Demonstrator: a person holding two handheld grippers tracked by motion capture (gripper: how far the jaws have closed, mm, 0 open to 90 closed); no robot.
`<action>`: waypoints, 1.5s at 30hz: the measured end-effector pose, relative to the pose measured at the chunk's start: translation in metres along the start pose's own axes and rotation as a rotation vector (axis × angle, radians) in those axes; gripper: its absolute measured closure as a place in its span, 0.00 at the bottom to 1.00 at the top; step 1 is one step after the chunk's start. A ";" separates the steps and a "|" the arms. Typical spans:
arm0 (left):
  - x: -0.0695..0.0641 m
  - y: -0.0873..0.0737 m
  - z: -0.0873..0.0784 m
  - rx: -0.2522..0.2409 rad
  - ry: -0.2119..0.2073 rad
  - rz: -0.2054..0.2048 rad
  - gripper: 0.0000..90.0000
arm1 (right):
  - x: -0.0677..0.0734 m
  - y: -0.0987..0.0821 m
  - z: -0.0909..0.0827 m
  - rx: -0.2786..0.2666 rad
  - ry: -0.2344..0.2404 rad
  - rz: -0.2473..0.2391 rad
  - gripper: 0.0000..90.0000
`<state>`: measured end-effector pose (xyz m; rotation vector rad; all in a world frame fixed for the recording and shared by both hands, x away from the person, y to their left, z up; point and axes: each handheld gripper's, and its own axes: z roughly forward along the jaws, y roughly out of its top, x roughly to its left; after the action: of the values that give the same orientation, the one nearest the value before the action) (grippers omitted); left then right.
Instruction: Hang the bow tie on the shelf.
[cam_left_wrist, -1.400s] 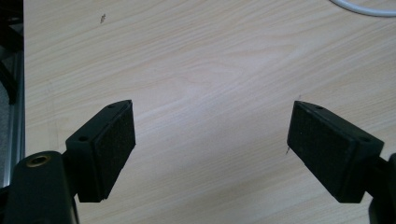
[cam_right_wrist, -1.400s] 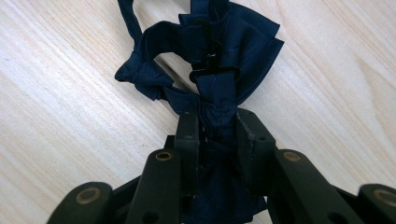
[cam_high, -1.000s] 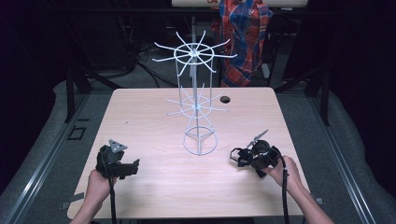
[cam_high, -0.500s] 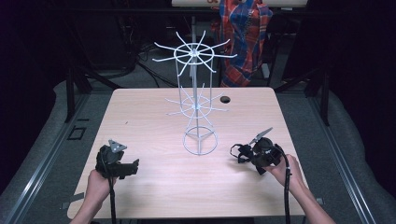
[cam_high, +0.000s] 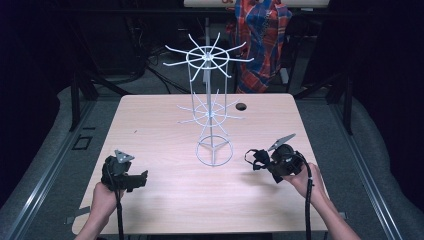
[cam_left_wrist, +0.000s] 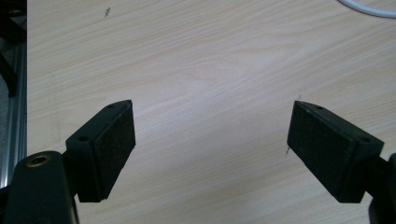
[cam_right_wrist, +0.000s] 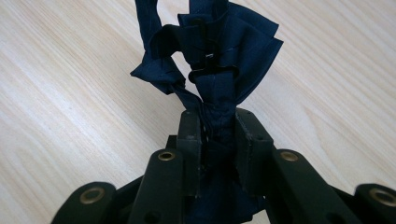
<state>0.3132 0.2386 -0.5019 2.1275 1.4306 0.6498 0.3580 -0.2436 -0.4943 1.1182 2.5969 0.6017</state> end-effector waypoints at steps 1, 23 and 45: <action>0.000 0.000 0.000 0.000 0.000 0.000 0.17 | 0.000 0.000 0.000 0.000 0.000 0.000 0.82; 0.003 -0.003 -0.003 -0.007 0.015 -0.030 0.17 | -0.009 0.034 -0.024 -0.139 0.027 -0.004 0.82; 0.004 -0.002 -0.002 0.001 0.004 -0.010 0.17 | -0.008 0.037 -0.047 -0.249 0.078 0.026 0.83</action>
<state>0.3121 0.2429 -0.5013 2.1201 1.4430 0.6502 0.3683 -0.2392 -0.4351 1.0678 2.4863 0.9619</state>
